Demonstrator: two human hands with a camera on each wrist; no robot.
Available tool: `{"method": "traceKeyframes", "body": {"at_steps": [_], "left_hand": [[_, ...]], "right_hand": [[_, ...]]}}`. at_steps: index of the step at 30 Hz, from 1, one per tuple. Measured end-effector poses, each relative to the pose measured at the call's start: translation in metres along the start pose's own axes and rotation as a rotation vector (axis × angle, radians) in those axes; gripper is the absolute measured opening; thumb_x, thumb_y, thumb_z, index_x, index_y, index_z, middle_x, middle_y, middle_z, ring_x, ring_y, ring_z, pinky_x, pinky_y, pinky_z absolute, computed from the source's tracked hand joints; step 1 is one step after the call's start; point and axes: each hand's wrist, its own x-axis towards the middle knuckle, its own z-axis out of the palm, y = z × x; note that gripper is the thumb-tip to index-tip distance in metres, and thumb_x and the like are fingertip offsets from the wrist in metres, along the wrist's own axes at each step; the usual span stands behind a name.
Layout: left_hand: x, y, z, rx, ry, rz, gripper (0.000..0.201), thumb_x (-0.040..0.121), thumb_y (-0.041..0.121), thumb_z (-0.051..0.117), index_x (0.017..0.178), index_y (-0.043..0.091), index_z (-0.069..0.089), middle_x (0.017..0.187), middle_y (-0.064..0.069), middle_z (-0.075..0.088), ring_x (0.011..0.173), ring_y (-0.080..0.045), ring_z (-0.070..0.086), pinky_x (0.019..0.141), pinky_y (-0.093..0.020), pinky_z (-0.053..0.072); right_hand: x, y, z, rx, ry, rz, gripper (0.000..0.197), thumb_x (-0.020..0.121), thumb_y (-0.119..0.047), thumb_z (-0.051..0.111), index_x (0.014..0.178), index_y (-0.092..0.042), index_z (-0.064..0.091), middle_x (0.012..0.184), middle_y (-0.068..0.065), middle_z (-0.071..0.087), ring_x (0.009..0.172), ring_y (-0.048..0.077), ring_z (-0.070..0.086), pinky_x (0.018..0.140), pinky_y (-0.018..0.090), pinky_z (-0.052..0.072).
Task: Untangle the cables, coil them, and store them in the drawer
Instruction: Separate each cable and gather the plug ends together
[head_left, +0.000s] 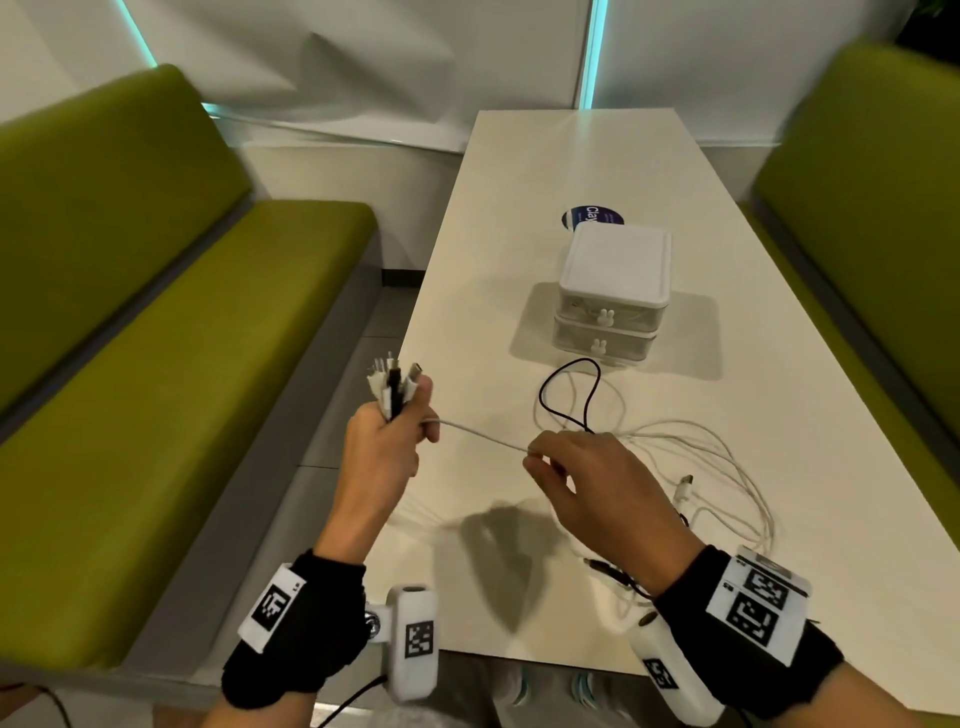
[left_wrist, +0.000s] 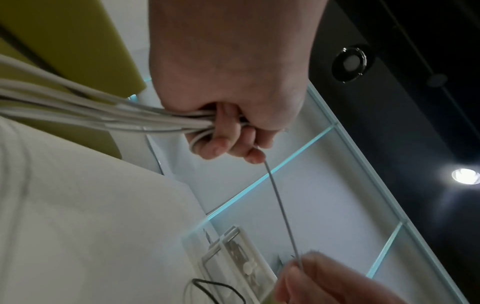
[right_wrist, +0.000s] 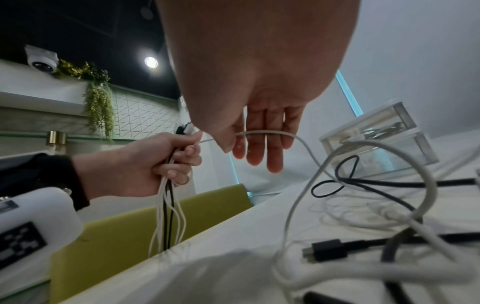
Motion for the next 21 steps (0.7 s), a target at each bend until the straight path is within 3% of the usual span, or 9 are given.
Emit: {"method": "traceKeyframes", "body": {"at_steps": [3,6,8,11,13,16,18,20,21], "left_hand": [[0.006,-0.005,0.002,0.048,0.001,-0.025,0.050,0.096,0.045,0.052,0.058,0.014,0.062,0.053,0.008,0.056,0.045,-0.005,0.044,0.046,-0.029,0.032],[0.008,-0.017,0.009,0.233,-0.012,0.011,0.034,0.097,0.043,0.052,0.078,0.028,0.074,0.074,0.006,0.070,0.046,-0.006,0.047,0.058,-0.030,0.040],[0.001,-0.021,0.016,0.302,-0.046,0.125,0.021,0.097,0.034,0.055,0.100,0.029,0.074,0.094,0.010,0.073,0.064,-0.001,0.060,0.065,-0.030,0.048],[-0.013,-0.027,0.029,0.360,-0.253,0.251,0.024,0.096,0.027,0.057,0.116,0.032,0.069,0.109,0.022,0.069,0.101,0.006,0.063,0.081,-0.032,0.054],[-0.017,-0.034,0.036,0.536,-0.342,0.301,0.022,0.095,0.034,0.056,0.113,0.032,0.069,0.109,0.015,0.071,0.104,-0.007,0.064,0.084,-0.031,0.051],[-0.017,-0.038,0.037,0.693,-0.367,0.328,0.021,0.095,0.036,0.055,0.087,0.020,0.065,0.086,0.004,0.065,0.083,-0.021,0.062,0.072,-0.036,0.047],[-0.018,-0.033,0.033,0.664,-0.339,0.371,0.019,0.093,0.022,0.056,0.074,0.022,0.060,0.080,0.008,0.064,0.083,-0.019,0.064,0.070,-0.033,0.045],[-0.014,-0.023,0.025,0.493,-0.211,0.339,0.027,0.091,0.010,0.056,0.068,0.025,0.056,0.074,0.018,0.065,0.087,-0.004,0.068,0.071,-0.025,0.047],[-0.011,-0.019,0.020,0.381,-0.123,0.294,0.030,0.092,0.007,0.056,0.067,0.023,0.057,0.068,0.023,0.063,0.079,0.006,0.066,0.067,-0.018,0.046]], "right_hand": [[0.001,0.008,0.005,-0.013,-0.017,0.060,0.023,0.099,-0.037,0.047,0.087,-0.023,0.060,0.073,-0.003,0.063,0.075,0.025,0.059,0.065,0.039,0.046],[-0.004,0.010,0.013,0.002,-0.092,0.098,0.025,0.099,-0.036,0.048,0.084,-0.020,0.060,0.073,0.001,0.065,0.076,0.027,0.060,0.066,0.038,0.043],[-0.005,0.012,0.017,0.034,-0.105,0.121,0.023,0.099,-0.034,0.049,0.084,-0.020,0.060,0.070,0.003,0.065,0.074,0.029,0.060,0.065,0.039,0.043],[-0.002,0.014,0.019,0.108,-0.090,0.136,0.021,0.097,-0.033,0.051,0.080,-0.023,0.055,0.063,0.001,0.057,0.070,0.029,0.056,0.063,0.040,0.044],[0.001,0.012,0.018,0.129,-0.089,0.138,0.016,0.096,-0.031,0.052,0.083,-0.025,0.057,0.064,-0.002,0.056,0.071,0.026,0.056,0.063,0.038,0.044],[0.001,0.011,0.016,0.123,-0.117,0.122,0.014,0.095,-0.030,0.050,0.088,-0.024,0.060,0.077,-0.002,0.066,0.077,0.024,0.059,0.068,0.041,0.047],[-0.002,0.012,0.016,0.121,-0.130,0.120,0.017,0.097,-0.034,0.051,0.085,-0.025,0.056,0.078,-0.004,0.065,0.077,0.023,0.058,0.068,0.041,0.047],[-0.003,0.016,0.014,0.113,-0.130,0.149,0.020,0.098,-0.038,0.049,0.084,-0.024,0.053,0.077,-0.006,0.061,0.076,0.020,0.057,0.070,0.039,0.045],[-0.003,0.020,0.014,0.104,-0.129,0.177,0.023,0.099,-0.038,0.047,0.083,-0.022,0.051,0.076,-0.006,0.060,0.075,0.019,0.058,0.070,0.039,0.044]]}}
